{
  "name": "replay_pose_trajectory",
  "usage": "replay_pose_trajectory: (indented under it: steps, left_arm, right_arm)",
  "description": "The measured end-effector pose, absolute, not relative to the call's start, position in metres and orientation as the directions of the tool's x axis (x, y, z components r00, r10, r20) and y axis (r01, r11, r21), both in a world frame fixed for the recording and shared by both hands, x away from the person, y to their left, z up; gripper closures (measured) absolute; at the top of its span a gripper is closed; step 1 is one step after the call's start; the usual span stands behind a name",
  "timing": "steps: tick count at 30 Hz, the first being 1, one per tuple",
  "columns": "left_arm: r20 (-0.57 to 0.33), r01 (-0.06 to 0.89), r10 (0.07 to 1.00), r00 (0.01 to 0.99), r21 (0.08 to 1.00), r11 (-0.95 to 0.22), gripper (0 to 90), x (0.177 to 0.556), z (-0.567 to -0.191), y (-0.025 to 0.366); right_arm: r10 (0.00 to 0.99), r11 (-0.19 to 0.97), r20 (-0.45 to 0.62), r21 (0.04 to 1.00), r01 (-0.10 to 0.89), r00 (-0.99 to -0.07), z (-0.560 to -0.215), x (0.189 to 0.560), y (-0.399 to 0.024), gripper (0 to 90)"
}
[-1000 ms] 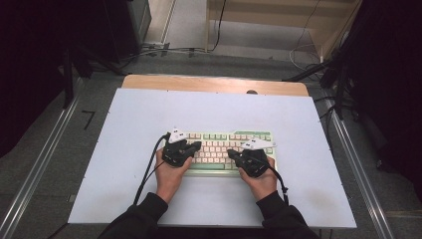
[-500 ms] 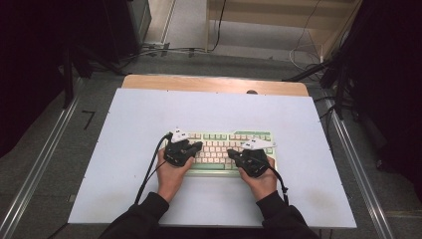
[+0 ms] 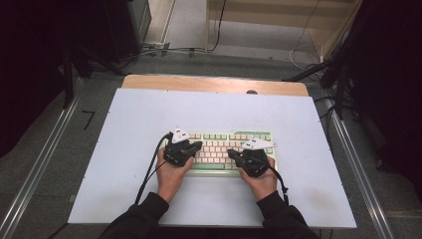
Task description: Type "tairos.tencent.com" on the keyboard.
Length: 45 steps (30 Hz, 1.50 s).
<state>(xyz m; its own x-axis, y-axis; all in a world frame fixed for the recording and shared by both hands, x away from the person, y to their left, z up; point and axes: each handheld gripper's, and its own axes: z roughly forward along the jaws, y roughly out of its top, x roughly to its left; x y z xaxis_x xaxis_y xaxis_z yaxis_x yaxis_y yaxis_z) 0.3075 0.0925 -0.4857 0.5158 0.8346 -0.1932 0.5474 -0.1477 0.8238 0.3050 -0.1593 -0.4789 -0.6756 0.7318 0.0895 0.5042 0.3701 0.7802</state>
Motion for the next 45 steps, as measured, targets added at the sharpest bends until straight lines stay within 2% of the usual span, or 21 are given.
replay_pose_trajectory:
  steps: [16,45]
  left_arm:
    - [-0.21,0.561,0.853,0.478,0.82,-0.112,90.0,0.305,-0.486,0.117]
    - [-0.18,0.59,0.865,0.468,0.793,-0.154,90.0,0.306,-0.496,0.118]
  right_arm:
    - [0.732,0.369,0.089,0.782,0.503,-0.675,-0.479,0.304,-0.16,87.6]
    - [0.731,0.372,0.088,0.78,0.503,-0.676,-0.478,0.304,-0.159,87.6]
